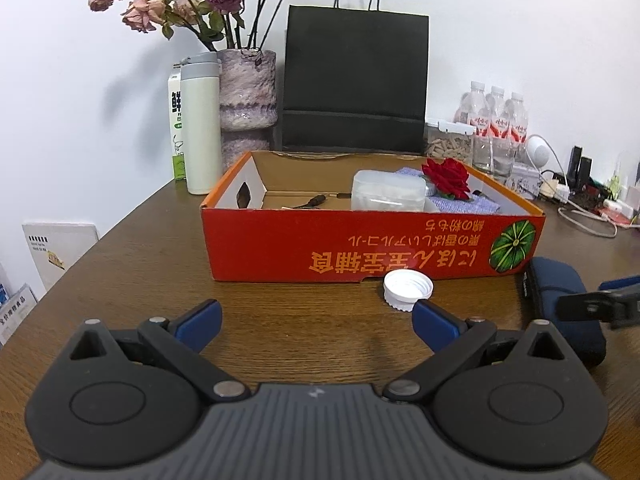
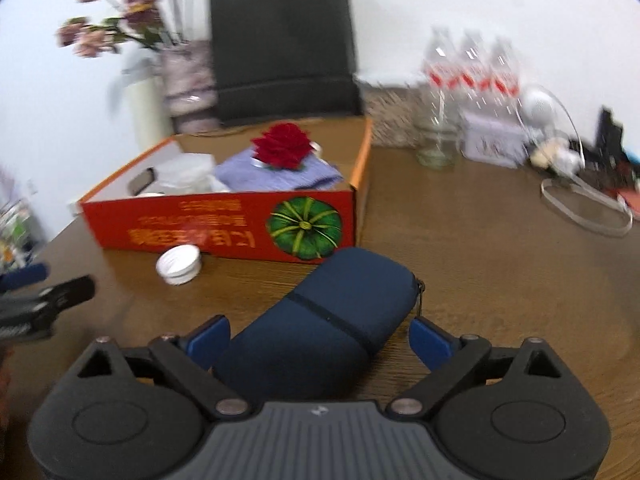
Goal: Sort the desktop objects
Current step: 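Grasp the dark blue pouch with the right tool and lift it, then grasp the white bottle cap with the left tool while the right holds the pouch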
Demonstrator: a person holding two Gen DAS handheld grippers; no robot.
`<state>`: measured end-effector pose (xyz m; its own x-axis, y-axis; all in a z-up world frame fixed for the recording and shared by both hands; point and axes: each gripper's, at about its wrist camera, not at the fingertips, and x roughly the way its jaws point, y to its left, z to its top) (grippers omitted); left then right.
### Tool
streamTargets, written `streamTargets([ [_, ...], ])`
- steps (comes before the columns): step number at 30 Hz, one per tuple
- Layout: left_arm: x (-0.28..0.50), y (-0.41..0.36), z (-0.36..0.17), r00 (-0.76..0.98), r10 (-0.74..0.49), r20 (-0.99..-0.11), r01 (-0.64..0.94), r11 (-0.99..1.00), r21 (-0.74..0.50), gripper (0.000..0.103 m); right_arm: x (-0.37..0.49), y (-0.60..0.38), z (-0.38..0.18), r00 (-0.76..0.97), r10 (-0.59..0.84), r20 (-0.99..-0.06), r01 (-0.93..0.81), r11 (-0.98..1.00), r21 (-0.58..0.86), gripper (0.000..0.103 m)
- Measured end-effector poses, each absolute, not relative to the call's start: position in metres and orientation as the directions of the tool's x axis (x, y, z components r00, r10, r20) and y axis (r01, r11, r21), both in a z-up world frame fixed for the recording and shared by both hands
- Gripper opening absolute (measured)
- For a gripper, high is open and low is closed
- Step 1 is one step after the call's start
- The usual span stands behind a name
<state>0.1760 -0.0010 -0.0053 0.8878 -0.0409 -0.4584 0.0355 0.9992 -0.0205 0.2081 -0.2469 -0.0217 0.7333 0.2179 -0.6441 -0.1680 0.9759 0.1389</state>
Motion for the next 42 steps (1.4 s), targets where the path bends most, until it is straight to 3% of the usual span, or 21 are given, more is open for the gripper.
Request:
streamTargets([
  [7,0.179,0.007,-0.004,0.872,-0.056,-0.486,0.033,0.998,-0.055,0.103,0.240,-0.229,-0.034,0.709,0.144,-0.690,-0.091,0.989,0.113,0.099],
  [12,0.178,0.012,-0.003,0.870,-0.039,-0.491,0.016,0.999,-0.051,0.103,0.241,-0.212,-0.042,0.708,0.119,-0.697,-0.150,0.989,0.016,0.088],
  [14,0.179,0.014,-0.004,0.866,-0.030,-0.500,0.005,0.999,-0.052,0.103,0.239,-0.212,-0.039,0.705,0.150,-0.693,-0.188,0.982,0.021,0.074],
  [23,0.180,0.009,-0.008,0.860,-0.019,-0.509,0.007,1.000,-0.026,0.103,0.228,-0.220,-0.037,0.703,0.204,-0.681,-0.270,0.963,0.009,0.070],
  [42,0.220,-0.044,-0.012,0.836,-0.020,-0.548,0.035,0.999,0.017,0.103,0.218,-0.263,-0.019,0.805,0.306,-0.508,-0.278,0.952,0.133,0.064],
])
